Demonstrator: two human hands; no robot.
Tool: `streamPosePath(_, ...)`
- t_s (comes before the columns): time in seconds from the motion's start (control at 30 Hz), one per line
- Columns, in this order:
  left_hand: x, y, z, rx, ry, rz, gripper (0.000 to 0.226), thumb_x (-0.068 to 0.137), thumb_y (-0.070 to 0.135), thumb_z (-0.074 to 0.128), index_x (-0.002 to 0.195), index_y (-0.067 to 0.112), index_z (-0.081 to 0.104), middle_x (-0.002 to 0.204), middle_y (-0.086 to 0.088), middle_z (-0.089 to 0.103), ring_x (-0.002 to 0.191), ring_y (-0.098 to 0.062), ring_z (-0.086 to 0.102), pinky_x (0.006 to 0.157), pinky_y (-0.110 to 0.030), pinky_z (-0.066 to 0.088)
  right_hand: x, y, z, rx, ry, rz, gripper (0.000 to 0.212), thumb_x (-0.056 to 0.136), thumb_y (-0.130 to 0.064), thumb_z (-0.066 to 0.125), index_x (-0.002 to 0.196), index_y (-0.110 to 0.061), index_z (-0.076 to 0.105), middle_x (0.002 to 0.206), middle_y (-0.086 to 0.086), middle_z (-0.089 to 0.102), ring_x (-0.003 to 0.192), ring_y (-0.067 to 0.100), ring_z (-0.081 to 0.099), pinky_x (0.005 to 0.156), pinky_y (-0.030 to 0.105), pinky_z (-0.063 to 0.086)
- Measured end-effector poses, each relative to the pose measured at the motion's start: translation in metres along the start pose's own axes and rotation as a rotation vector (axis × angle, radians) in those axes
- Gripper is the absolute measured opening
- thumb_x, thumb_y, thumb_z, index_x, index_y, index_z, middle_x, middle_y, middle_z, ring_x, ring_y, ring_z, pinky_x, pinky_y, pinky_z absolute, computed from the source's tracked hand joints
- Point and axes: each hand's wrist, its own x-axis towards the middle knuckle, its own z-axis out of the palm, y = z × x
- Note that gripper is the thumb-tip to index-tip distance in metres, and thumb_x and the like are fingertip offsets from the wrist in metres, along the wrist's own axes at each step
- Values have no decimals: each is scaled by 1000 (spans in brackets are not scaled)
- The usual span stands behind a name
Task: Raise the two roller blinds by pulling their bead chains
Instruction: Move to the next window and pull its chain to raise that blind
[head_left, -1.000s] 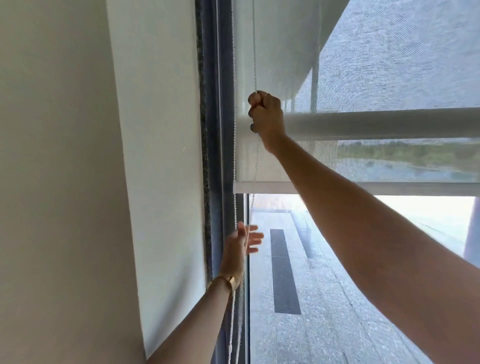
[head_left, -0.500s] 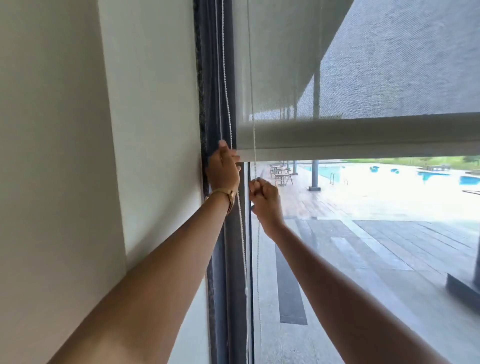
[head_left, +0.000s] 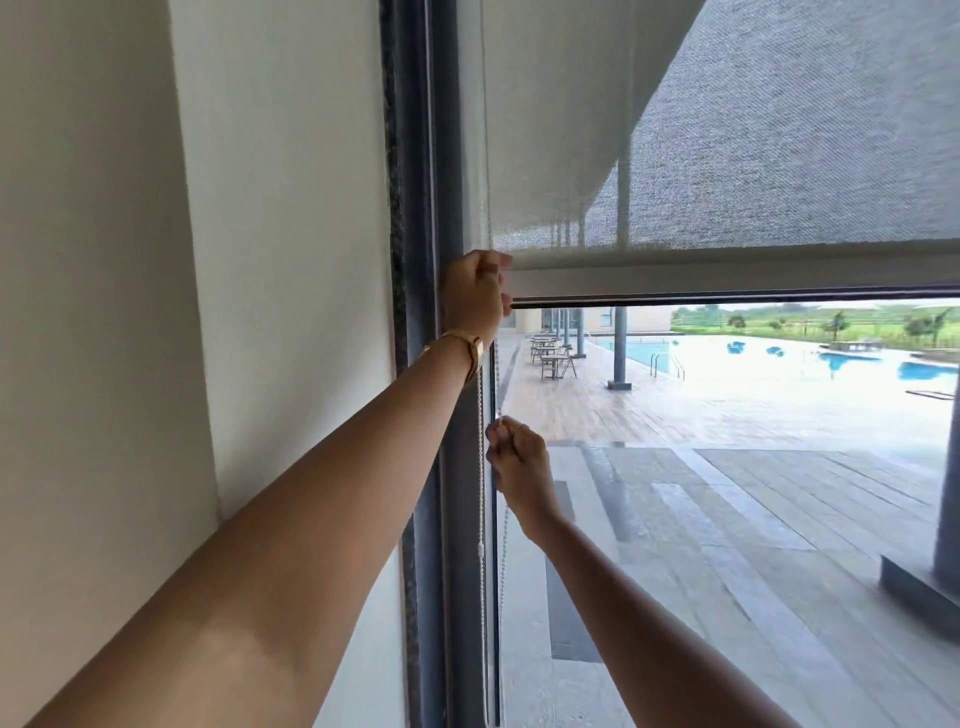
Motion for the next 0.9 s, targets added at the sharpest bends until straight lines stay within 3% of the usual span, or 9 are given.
streamPosePath(0.17,0,-13,-7,-14,29,47,39,95,6,28,63,17,45,56,0,38,47,-8,34,41,-14,27,-4,1,23,13,-35,-14,31,85,-10,31,58,-25,40,57,-5,32,51,10,26,47,27,20)
streamPosePath(0.3,4,-21,-18,-81,99,70,42,90,-3,28,56,18,41,50,5,35,43,-5,30,41,-15,25,-9,2,36,93,-97,-19,20,75,0,31,61,-13,35,57,-7,28,53,8,22,44,17,19)
streamPosePath(0.4,3,-26,-20,-46,135,96,41,91,5,31,55,21,42,51,5,34,48,-10,30,48,-23,23,-8,6,39,107,-109,-29,17,82,-5,33,64,-6,32,59,-3,26,53,8,20,44,15,17)
streamPosePath(0.57,-7,-41,-24,65,168,164,36,91,12,33,57,19,43,53,1,38,53,-14,34,56,-29,28,-15,13,44,97,-111,30,24,89,-10,31,65,-12,36,65,10,29,53,12,23,43,21,16)
streamPosePath(0.77,-11,-43,-23,86,170,164,31,86,20,32,57,22,42,53,3,39,54,-14,35,58,-31,31,-19,13,40,160,-166,115,36,88,2,25,65,-21,41,56,1,35,46,8,29,41,21,18)
streamPosePath(0.9,-13,-43,-24,101,162,180,30,86,18,29,59,22,41,55,3,40,56,-14,37,57,-29,32,-20,8,37,185,-181,104,34,100,-8,28,70,-15,43,56,2,40,43,7,36,41,18,26)
